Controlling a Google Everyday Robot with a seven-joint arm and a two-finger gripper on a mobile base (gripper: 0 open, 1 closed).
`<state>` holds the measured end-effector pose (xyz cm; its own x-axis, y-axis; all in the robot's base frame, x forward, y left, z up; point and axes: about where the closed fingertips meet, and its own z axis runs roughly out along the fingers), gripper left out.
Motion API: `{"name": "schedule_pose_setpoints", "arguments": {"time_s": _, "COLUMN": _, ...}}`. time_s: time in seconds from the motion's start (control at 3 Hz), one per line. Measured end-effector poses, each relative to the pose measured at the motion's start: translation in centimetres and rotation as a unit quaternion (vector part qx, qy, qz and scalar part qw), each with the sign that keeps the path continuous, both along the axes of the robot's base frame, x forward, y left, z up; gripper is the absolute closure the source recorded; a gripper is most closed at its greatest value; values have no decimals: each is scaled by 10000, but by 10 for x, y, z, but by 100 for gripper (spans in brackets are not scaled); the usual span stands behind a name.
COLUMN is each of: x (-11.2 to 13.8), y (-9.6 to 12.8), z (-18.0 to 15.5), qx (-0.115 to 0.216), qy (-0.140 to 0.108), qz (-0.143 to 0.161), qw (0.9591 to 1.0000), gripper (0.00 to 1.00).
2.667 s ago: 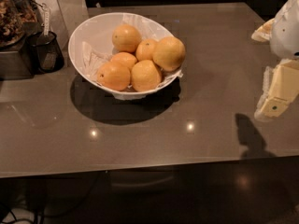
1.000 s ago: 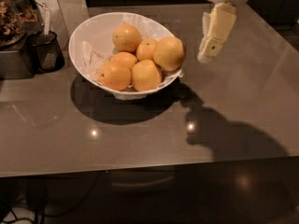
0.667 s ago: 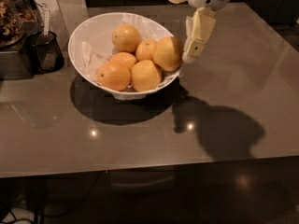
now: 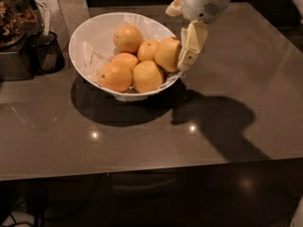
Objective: Pick orange from white bowl
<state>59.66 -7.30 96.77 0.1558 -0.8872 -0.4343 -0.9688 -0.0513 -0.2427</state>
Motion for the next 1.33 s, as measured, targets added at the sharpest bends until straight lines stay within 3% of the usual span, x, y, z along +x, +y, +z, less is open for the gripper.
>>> {"name": "schedule_pose_setpoints", "arguments": {"time_s": 0.33, "x": 7, "y": 2, "z": -31, "qx": 52, "qy": 281, "qz": 14, "qw": 9996, "gripper": 0}}
{"name": "schedule_pose_setpoints", "arguments": {"time_s": 0.67, "x": 7, "y": 3, "z": -32, "qx": 54, "qy": 285, "qz": 15, "qw": 9996, "gripper": 19}}
{"name": "schedule_pose_setpoints", "arguments": {"time_s": 1.33, "x": 7, "y": 3, "z": -32, "qx": 55, "qy": 285, "qz": 15, "qw": 9996, "gripper": 65}}
